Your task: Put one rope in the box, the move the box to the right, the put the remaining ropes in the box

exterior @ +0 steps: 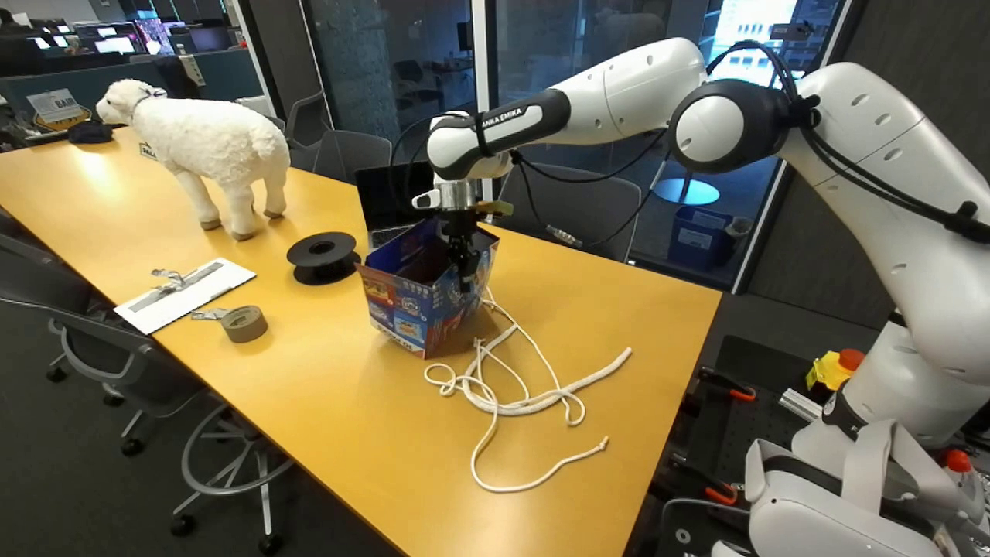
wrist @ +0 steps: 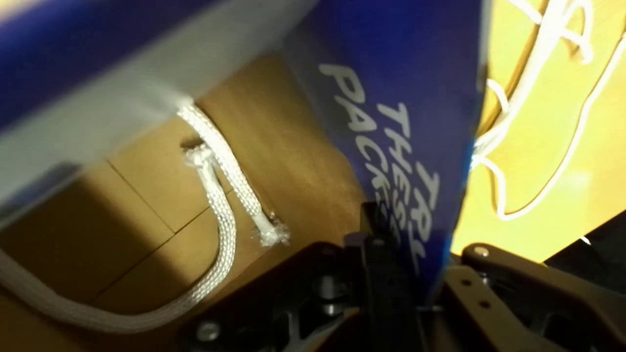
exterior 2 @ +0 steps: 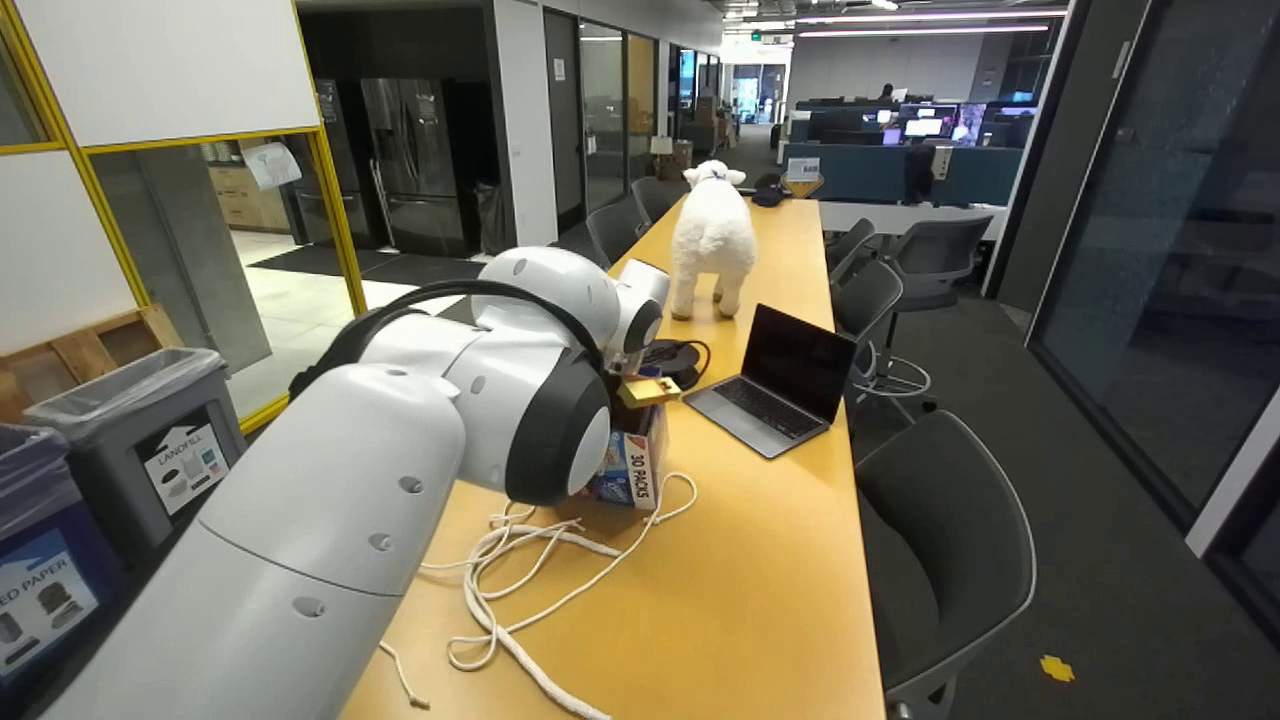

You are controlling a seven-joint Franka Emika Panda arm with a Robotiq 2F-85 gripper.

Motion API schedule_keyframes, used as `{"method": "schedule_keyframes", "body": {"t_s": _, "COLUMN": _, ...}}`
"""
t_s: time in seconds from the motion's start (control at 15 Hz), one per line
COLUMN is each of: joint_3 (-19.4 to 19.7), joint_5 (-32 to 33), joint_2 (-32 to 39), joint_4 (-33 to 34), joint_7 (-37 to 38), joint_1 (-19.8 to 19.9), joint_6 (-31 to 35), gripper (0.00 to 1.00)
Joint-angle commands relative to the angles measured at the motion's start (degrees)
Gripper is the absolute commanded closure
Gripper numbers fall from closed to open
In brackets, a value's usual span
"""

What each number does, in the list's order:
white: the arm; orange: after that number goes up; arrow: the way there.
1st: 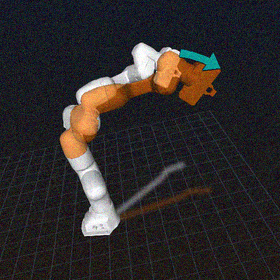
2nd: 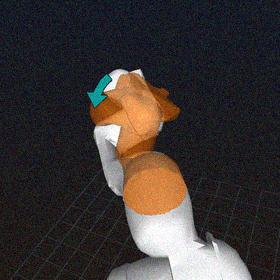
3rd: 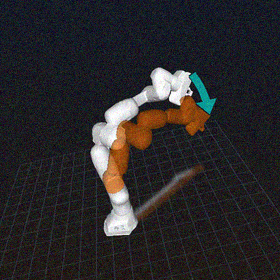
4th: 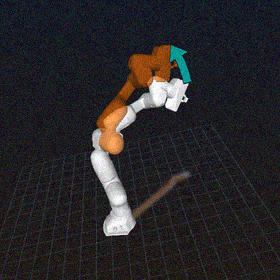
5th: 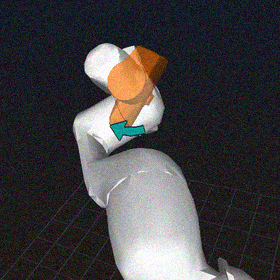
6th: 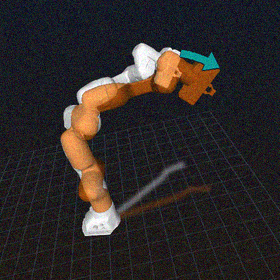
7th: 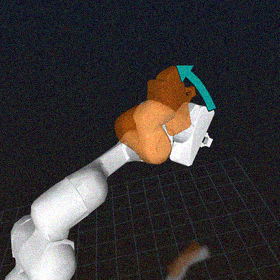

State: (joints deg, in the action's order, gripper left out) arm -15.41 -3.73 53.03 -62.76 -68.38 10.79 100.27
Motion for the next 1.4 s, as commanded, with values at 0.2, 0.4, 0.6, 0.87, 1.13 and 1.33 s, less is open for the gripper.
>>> {"method": "schedule_keyframes", "body": {"t_s": 0.2, "joint_3": 7.32, "joint_5": -3.76, "joint_2": -9.12, "joint_4": -11.68, "joint_7": 3.39, "joint_1": 1.46, "joint_6": -1.0, "gripper": 0.99}}
{"method": "schedule_keyframes", "body": {"t_s": 0.4, "joint_3": 9.09, "joint_5": -4.55, "joint_2": -11.25, "joint_4": -15.09, "joint_7": 4.54, "joint_1": 1.79, "joint_6": -0.86, "gripper": 0.99}}
{"method": "schedule_keyframes", "body": {"t_s": 0.6, "joint_3": 9.55, "joint_5": -6.88, "joint_2": -12.96, "joint_4": -17.96, "joint_7": 4.27, "joint_1": 2.71, "joint_6": 1.03, "gripper": 0.99}}
{"method": "schedule_keyframes", "body": {"t_s": 0.87, "joint_3": 8.54, "joint_5": -13.71, "joint_2": -14.51, "joint_4": -21.4, "joint_7": 2.38, "joint_1": 4.92, "joint_6": 7.68, "gripper": 0.99}}
{"method": "schedule_keyframes", "body": {"t_s": 1.13, "joint_3": 8.16, "joint_5": -19.12, "joint_2": -14.4, "joint_4": -23.27, "joint_7": 1.75, "joint_1": 5.63, "joint_6": 16.88, "gripper": 0.99}}
{"method": "schedule_keyframes", "body": {"t_s": 1.33, "joint_3": 8.34, "joint_5": -20.0, "joint_2": -13.59, "joint_4": -23.25, "joint_7": 2.47, "joint_1": 5.16, "joint_6": 21.11, "gripper": 0.99}}
